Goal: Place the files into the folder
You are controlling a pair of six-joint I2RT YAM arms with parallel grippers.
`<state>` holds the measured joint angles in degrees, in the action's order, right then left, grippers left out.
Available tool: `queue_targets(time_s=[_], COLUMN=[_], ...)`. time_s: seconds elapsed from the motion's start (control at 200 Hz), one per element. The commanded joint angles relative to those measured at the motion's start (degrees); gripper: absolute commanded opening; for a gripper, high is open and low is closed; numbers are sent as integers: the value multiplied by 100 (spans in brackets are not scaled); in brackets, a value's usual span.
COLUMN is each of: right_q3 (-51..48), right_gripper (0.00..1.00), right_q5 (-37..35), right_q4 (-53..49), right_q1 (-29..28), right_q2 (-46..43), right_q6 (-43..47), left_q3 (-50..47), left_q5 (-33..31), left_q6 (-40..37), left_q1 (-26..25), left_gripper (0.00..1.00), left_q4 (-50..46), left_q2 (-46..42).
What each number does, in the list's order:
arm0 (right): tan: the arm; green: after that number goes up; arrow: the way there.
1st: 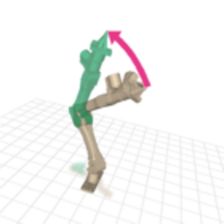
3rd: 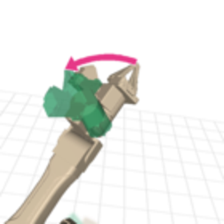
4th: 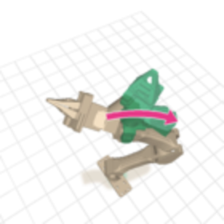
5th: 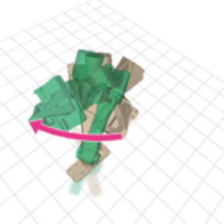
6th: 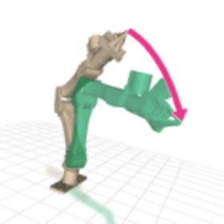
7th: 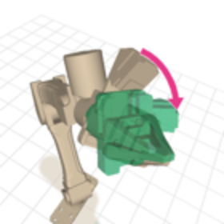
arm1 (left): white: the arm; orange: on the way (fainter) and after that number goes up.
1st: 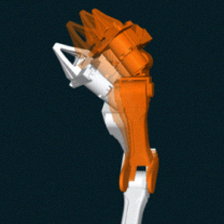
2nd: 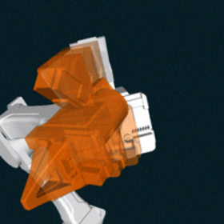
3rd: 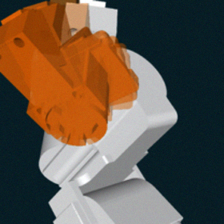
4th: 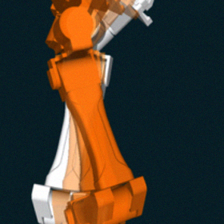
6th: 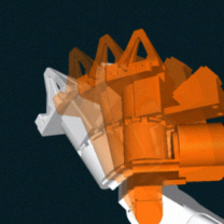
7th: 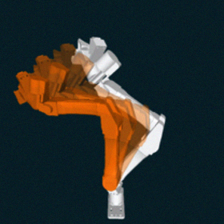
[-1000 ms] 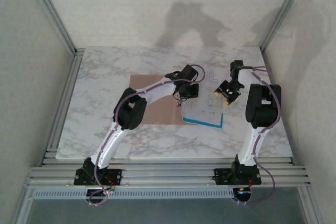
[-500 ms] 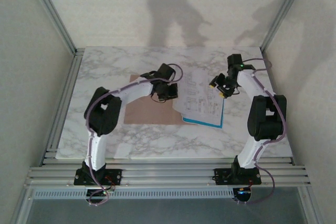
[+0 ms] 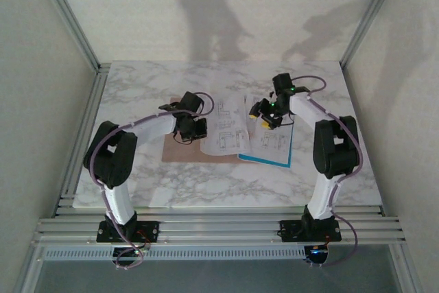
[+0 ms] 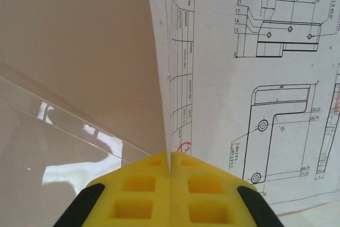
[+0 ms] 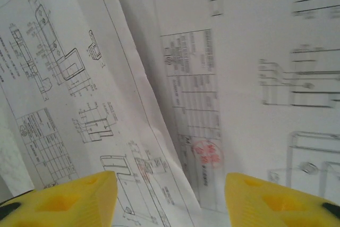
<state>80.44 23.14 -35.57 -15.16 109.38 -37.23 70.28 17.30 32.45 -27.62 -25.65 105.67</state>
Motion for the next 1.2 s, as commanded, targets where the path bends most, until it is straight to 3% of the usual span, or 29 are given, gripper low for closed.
queue_targets(time_s=[0.0,0.456,0.861,1.197], right_q3=[347,905,779,119], right_gripper=[56,56,46,42], right_q5=[212,529,974,1141], right_q4=[50,44,178,433], right_q1=[-177,-545,-637,-758], right_q2=[355,1232,924,529], right_q6=[63,25,31,-9], left_q3=[-103,-165,-173,-208], left_q5=[-265,-291,-245,-213], left_q6=[-194,-221,-221,-192], left_q1=[63,107,107,107], left_gripper=[0,0,0,0], left_q4=[-111,-50,14,78], left_q2=[-220,-115,-11,24])
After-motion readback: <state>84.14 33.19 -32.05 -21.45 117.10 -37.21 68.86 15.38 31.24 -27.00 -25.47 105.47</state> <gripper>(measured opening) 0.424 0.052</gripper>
